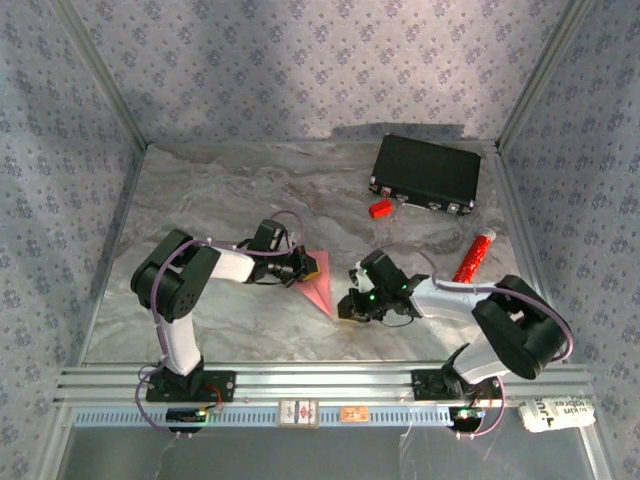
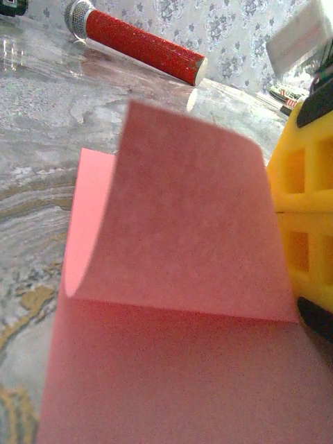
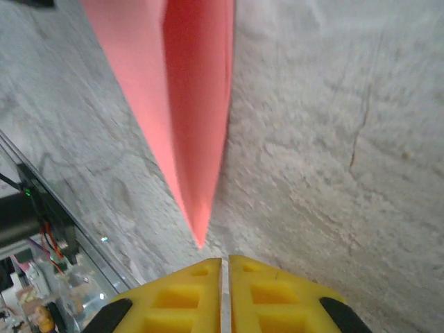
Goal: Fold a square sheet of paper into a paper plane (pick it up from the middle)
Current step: Fourth fold the wing at the center of the table.
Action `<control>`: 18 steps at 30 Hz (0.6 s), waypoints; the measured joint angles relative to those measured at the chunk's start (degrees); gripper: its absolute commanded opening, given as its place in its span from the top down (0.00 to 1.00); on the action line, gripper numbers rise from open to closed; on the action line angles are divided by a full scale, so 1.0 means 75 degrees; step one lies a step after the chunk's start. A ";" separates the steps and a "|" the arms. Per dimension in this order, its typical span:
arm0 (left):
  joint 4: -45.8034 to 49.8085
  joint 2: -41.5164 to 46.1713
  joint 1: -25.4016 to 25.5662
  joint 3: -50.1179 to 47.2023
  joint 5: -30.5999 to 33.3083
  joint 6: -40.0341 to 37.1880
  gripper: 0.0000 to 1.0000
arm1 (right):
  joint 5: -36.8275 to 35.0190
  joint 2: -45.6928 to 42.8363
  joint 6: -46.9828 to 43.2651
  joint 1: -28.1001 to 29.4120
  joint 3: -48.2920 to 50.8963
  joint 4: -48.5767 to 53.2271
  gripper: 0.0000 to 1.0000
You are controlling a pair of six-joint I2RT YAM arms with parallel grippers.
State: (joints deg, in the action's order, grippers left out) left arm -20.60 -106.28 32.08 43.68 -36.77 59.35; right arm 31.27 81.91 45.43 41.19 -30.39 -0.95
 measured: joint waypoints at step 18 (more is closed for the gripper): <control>0.0003 0.0000 0.0015 0.0000 0.0003 -0.0052 0.98 | 0.0093 0.1801 0.0105 0.0294 -0.1786 -0.0522 0.95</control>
State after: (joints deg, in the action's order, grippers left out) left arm -20.58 -106.28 32.18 43.68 -36.75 58.96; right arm 31.97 95.42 46.22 43.40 -43.79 -4.86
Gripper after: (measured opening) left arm 0.045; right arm 0.055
